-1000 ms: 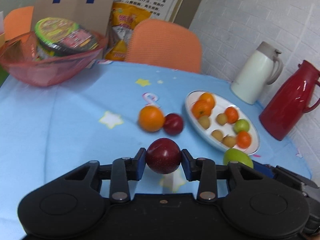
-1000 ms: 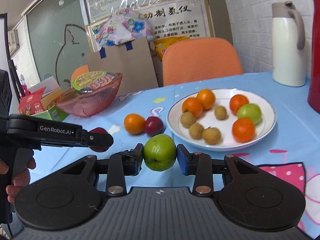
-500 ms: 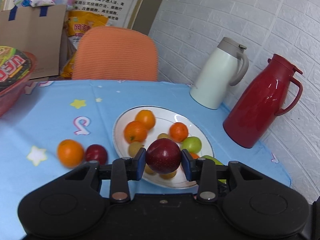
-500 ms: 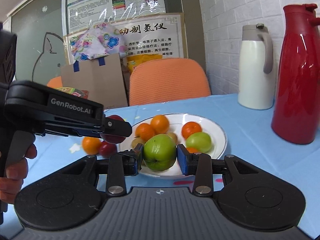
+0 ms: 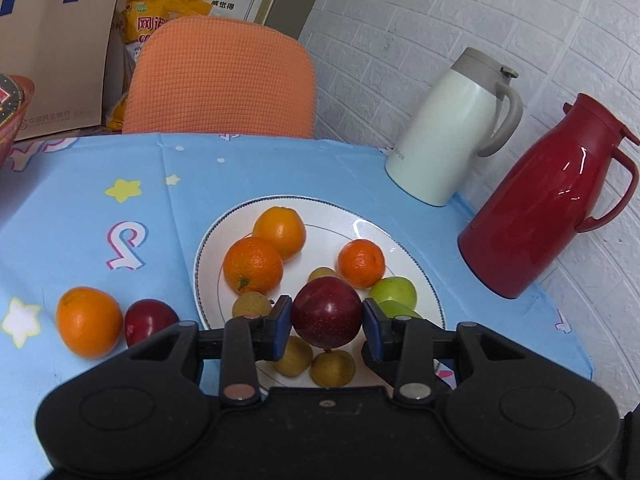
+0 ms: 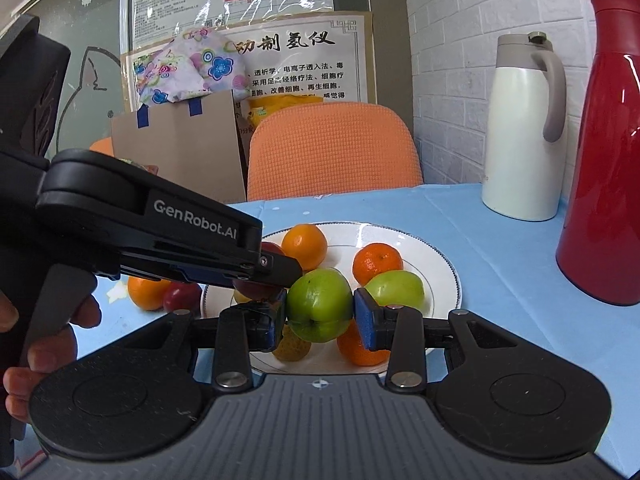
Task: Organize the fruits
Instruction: 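Lower the red plum and green apple onto the plate and open both tools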
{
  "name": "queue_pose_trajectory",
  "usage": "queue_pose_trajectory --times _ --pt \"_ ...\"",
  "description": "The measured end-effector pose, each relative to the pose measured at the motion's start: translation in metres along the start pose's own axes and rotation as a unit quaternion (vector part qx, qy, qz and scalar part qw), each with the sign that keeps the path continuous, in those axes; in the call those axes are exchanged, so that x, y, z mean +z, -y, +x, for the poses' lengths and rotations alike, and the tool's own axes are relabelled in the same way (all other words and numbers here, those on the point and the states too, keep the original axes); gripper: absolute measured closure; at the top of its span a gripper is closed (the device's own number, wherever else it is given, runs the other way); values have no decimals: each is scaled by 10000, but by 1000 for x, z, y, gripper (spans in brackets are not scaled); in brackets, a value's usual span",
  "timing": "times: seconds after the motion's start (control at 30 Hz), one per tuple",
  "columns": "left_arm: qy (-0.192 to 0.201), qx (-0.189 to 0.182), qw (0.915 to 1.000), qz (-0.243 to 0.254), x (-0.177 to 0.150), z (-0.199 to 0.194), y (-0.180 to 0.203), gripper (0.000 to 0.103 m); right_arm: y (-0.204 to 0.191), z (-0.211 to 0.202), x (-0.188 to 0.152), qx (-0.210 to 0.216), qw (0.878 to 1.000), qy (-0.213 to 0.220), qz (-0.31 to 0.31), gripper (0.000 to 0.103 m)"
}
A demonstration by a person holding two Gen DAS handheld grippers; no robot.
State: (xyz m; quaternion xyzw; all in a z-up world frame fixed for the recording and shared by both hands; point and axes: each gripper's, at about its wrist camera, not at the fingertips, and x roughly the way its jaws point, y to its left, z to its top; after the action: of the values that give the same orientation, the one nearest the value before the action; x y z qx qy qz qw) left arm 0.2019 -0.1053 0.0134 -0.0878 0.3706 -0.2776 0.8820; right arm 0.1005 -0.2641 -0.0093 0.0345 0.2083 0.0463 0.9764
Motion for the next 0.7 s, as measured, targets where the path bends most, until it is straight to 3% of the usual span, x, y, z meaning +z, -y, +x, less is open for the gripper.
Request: queue_pose_trajectory --times 0.57,0.67,0.7 --pt "75 73 9999 -2 4 8 -12 0 -8 18 0 -91 9988 -89 -470 38" --pt "159 61 9999 -20 2 1 -12 0 -9 16 -1 -109 9986 -80 -510 25" --pt "209 73 9998 -16 2 -1 -11 0 -10 16 -2 -122 9985 -87 -527 11"
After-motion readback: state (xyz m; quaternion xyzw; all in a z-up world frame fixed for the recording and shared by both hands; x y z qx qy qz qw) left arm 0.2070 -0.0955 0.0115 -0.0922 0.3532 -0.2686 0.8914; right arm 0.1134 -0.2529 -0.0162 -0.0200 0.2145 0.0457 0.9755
